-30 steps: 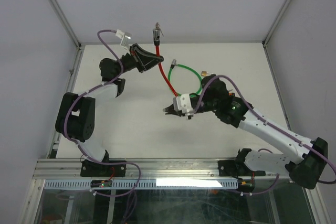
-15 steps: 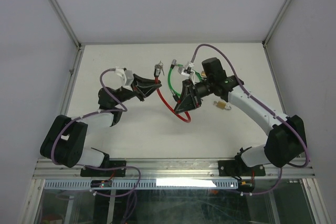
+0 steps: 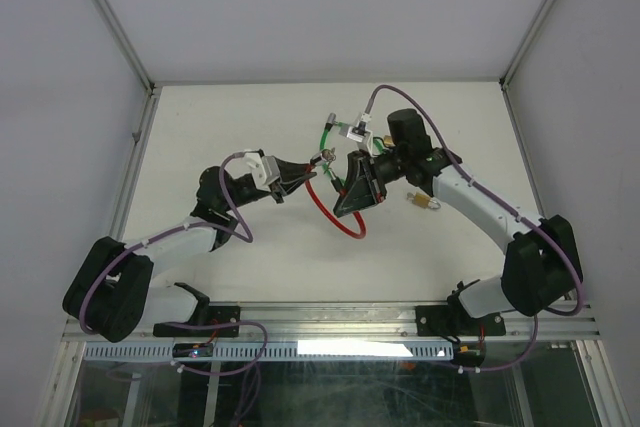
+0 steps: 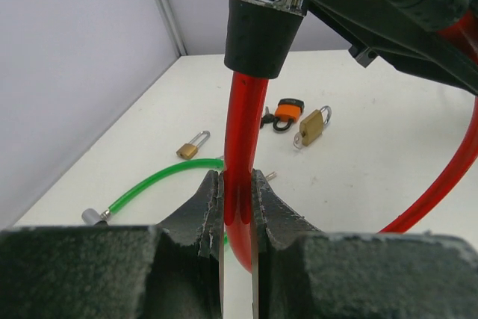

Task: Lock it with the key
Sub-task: Lock the lock.

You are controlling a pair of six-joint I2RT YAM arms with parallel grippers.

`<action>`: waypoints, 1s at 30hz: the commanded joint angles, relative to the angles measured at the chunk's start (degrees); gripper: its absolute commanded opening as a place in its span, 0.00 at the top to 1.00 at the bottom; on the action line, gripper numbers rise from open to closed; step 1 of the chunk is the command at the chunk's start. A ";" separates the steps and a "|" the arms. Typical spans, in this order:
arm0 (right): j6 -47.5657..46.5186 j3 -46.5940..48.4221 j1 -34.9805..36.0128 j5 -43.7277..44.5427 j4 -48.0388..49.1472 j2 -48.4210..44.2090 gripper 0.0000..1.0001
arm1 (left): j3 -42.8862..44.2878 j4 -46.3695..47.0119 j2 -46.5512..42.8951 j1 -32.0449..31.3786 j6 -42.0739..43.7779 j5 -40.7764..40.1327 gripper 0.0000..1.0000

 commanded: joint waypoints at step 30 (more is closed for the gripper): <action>-0.33 -0.56 0.30 -4.51 0.81 0.11 1.00 | 3.62 -12.45 -7.11 -4.20 7.23 -2.01 1.00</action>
